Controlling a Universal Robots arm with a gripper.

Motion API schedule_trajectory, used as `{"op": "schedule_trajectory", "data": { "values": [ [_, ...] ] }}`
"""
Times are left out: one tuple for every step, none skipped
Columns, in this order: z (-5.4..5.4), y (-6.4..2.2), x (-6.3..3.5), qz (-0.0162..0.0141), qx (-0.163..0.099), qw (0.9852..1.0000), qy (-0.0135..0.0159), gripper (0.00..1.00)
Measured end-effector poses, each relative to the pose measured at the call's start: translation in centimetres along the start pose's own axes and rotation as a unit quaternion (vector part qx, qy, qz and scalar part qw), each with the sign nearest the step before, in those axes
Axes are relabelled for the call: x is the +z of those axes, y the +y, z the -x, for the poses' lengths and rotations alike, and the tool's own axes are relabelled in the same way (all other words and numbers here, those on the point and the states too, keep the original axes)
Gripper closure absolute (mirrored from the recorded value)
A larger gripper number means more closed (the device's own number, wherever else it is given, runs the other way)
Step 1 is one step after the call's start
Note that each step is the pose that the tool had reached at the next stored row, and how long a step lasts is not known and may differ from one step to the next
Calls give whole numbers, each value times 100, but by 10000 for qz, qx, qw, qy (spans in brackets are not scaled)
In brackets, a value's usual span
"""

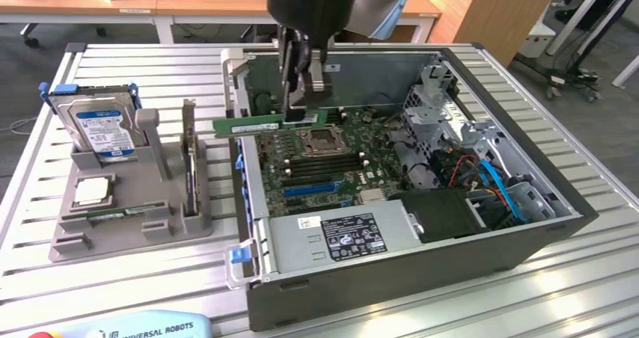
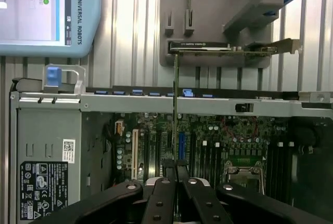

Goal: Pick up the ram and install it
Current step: 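Pick up the ram and move it above insertion slot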

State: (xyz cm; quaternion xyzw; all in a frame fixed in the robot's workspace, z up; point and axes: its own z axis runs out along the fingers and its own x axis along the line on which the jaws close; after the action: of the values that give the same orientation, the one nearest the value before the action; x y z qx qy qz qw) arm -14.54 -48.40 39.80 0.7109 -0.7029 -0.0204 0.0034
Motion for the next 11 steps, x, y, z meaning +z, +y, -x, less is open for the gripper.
{"op": "schedule_trajectory", "data": {
  "values": [
    [0, -23, 1, 0, 1, 10000, 0, 89],
    [-1, -48, 1, 0, 2, 10000, 0, 89],
    [-1, -75, 2, 0, 2, 10000, 0, 89],
    [-1, -103, 3, 0, 3, 10000, 0, 89],
    [-2, -132, 4, 0, 4, 10000, 0, 89],
    [-2, -162, 6, 0, 5, 10000, 0, 89],
    [-3, -190, 7, 0, 6, 10000, 0, 89],
    [-3, -218, 8, 0, 7, 10000, 0, 89],
    [-3, -243, 10, 0, 8, 10000, -1, 89],
    [-3, -267, 11, 0, 9, 10000, -1, 89],
    [-4, -289, 13, 0, 10, 10000, -1, 89]
  ]
}}
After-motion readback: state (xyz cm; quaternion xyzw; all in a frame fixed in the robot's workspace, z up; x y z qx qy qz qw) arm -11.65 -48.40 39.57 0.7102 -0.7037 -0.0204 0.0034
